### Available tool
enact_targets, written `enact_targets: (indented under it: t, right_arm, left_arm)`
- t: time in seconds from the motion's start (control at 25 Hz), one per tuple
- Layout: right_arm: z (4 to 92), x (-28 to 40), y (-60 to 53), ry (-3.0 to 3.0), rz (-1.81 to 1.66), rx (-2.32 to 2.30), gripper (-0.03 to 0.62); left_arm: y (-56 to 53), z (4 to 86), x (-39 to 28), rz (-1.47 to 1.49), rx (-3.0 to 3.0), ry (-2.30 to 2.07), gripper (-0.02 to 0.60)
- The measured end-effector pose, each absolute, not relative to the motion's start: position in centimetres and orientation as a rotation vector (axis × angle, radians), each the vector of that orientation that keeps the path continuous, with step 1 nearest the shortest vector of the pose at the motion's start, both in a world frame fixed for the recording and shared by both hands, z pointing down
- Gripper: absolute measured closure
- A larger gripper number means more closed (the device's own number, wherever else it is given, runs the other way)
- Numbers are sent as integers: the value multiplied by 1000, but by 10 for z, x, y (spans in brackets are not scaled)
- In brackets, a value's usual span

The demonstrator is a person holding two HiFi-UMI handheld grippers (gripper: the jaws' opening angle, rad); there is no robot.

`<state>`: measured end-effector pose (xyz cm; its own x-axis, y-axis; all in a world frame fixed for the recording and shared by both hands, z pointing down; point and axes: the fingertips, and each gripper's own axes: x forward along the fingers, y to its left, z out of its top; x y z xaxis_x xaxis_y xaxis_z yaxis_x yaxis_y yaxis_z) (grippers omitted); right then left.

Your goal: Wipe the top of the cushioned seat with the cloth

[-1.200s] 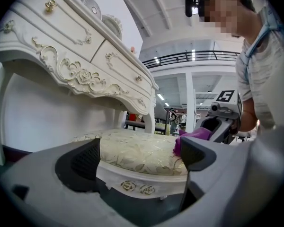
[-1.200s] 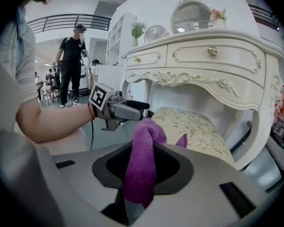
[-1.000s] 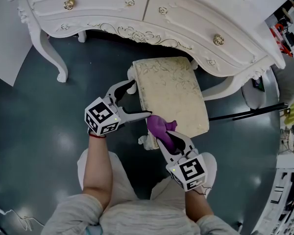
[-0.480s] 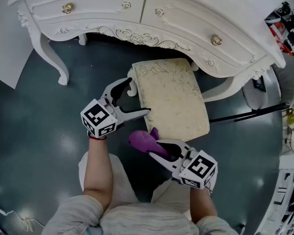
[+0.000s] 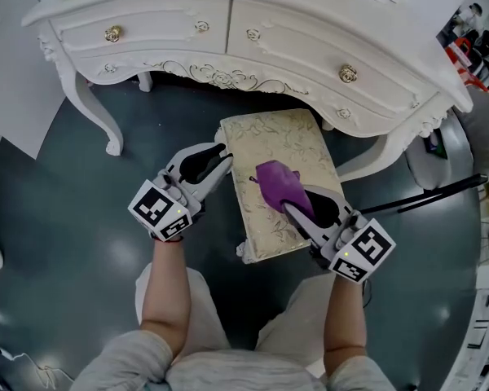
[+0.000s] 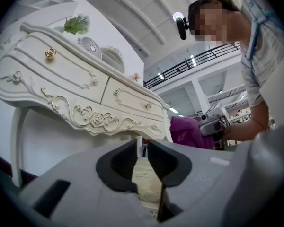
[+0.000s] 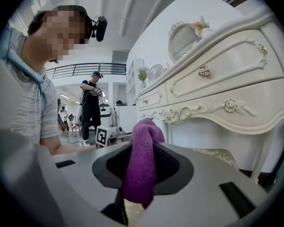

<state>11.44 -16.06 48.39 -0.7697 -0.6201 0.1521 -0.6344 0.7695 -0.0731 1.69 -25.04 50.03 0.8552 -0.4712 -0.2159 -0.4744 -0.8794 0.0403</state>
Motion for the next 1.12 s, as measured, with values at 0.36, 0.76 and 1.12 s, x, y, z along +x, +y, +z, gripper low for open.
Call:
enact_targets:
  t: [0.36,0.76,1.12]
  right_arm:
    - [470,124,-209,-3003,-28,1109,494]
    - [487,121,-217,-2915,-76,1112,494]
    - [488,122,-218,-2915,-55,1129,494]
  left_arm:
    - [-246,497,38,321,-2963,826,568]
    - [-249,505,52,287,-2935,853,568]
    - [-251,507,54,284,-2933,850,568]
